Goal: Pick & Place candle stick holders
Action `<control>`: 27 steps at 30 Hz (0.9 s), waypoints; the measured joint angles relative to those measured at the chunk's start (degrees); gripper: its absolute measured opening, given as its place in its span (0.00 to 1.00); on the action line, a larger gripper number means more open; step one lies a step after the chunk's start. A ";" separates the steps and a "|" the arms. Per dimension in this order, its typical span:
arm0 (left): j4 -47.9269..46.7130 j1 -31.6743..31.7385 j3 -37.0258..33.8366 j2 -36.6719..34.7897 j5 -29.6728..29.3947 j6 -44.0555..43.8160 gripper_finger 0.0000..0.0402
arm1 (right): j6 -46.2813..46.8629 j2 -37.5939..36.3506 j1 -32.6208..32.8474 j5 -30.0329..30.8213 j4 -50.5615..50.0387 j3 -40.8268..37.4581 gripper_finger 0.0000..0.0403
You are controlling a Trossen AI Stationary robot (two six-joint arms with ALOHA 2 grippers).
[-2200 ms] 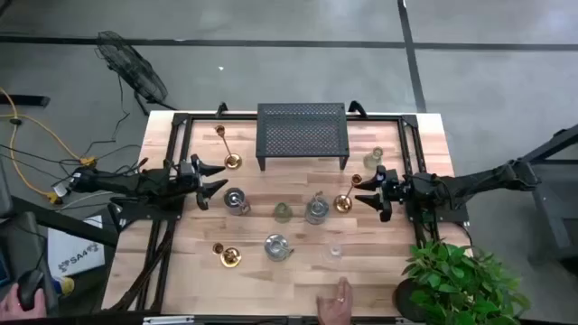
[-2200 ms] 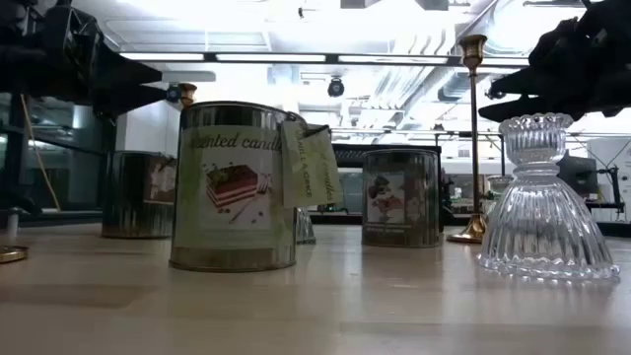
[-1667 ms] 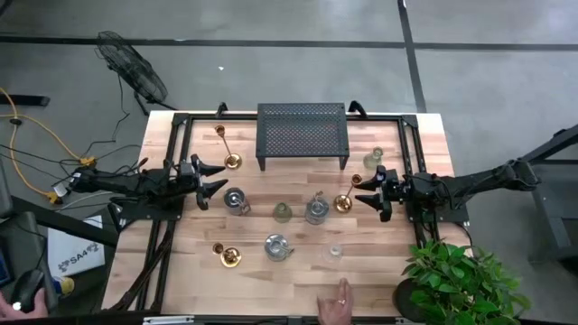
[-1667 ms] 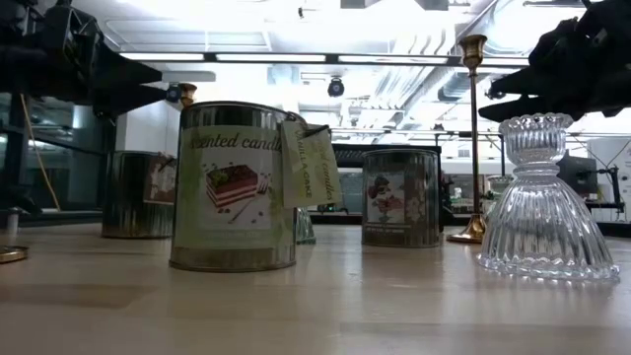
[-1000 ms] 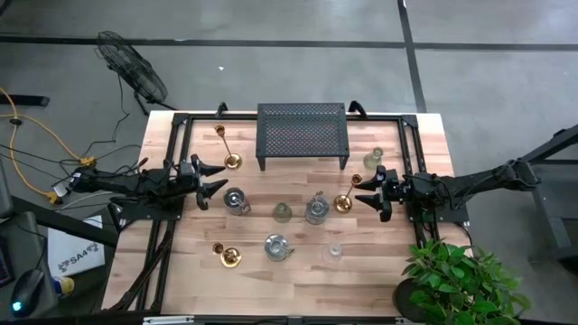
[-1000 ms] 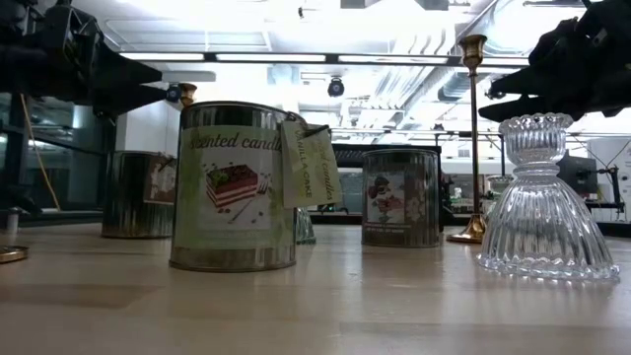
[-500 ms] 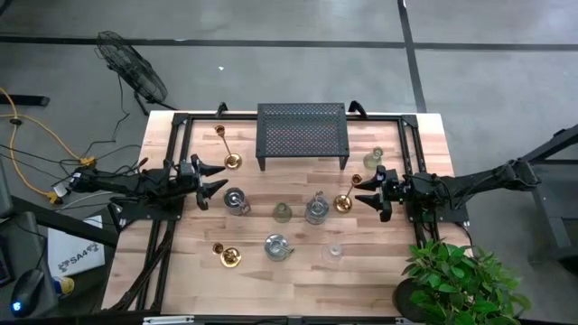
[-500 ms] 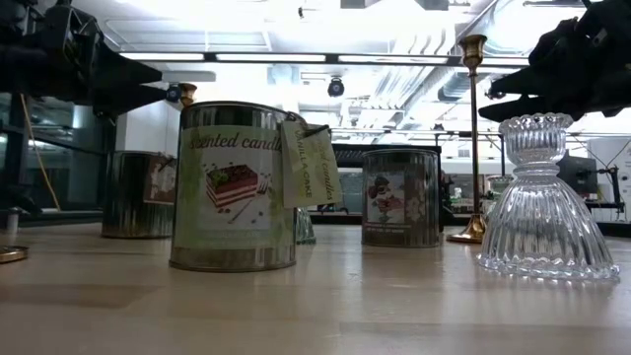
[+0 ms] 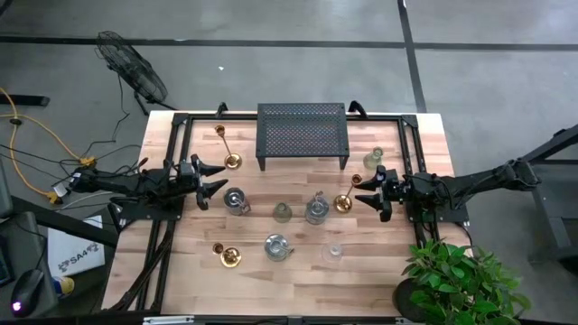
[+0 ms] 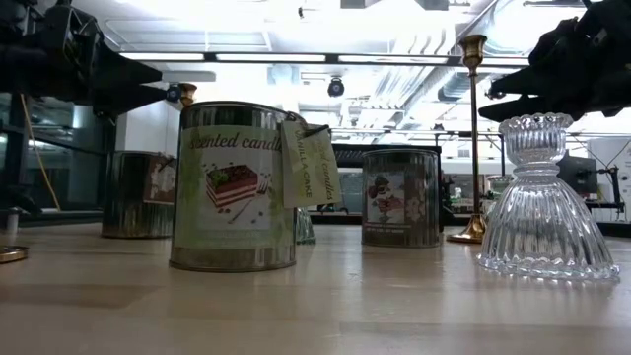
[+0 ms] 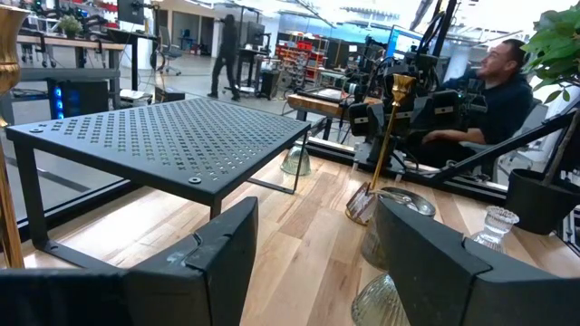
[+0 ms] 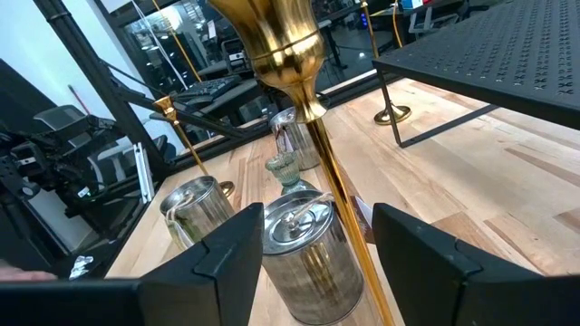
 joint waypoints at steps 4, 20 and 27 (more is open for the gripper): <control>0.00 0.02 0.00 0.00 0.00 0.00 0.54 | 0.00 0.00 0.00 0.00 0.02 0.00 0.49; 0.00 0.00 0.00 0.02 0.00 0.00 0.54 | -0.59 0.29 0.02 1.31 -0.57 0.00 0.49; 0.00 0.00 0.00 0.02 0.00 -0.01 0.54 | -4.61 3.70 0.02 6.81 -0.83 0.00 0.49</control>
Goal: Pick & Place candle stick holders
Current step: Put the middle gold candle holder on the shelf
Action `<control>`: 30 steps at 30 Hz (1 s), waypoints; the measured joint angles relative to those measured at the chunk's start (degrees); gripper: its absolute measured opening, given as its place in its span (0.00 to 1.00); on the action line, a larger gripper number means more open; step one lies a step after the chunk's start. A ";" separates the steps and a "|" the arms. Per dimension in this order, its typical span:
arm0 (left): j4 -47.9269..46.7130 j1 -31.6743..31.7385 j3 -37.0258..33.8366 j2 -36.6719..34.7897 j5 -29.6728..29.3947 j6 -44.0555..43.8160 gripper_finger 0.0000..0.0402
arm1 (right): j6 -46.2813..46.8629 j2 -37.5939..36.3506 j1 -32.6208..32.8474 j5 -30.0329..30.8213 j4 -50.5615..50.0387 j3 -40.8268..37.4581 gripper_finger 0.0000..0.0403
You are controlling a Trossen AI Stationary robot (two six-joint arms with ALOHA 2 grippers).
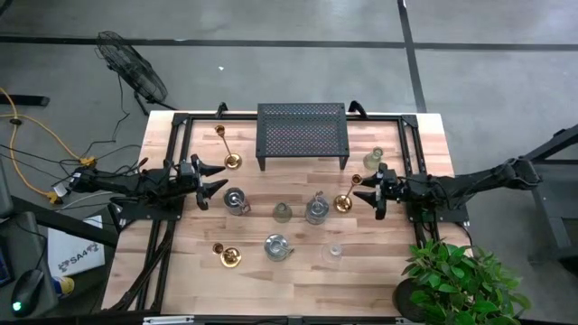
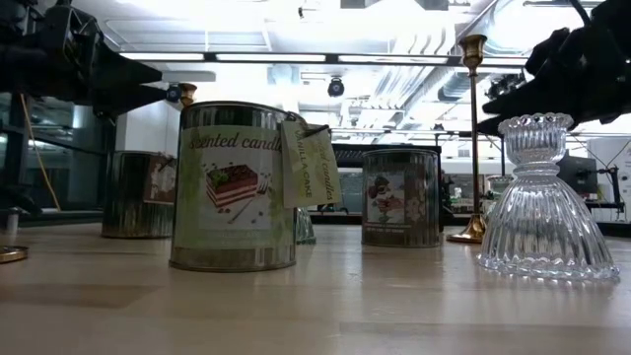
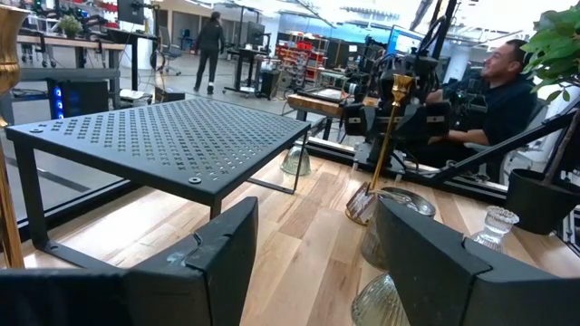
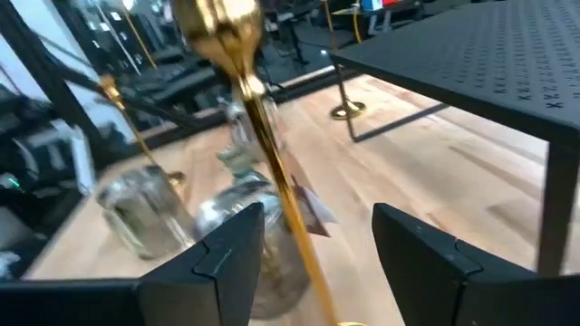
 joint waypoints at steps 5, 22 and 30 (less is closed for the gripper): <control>0.00 0.00 -0.02 -0.01 0.00 0.01 0.54 | -0.43 1.57 -0.02 1.82 0.43 0.00 0.49; 0.00 0.01 -0.01 -0.01 0.00 0.01 0.54 | -2.72 6.75 -0.02 0.31 7.81 0.00 0.49; 0.00 0.00 0.00 0.00 0.00 0.00 0.54 | -4.48 10.15 -0.02 0.56 13.36 0.00 0.49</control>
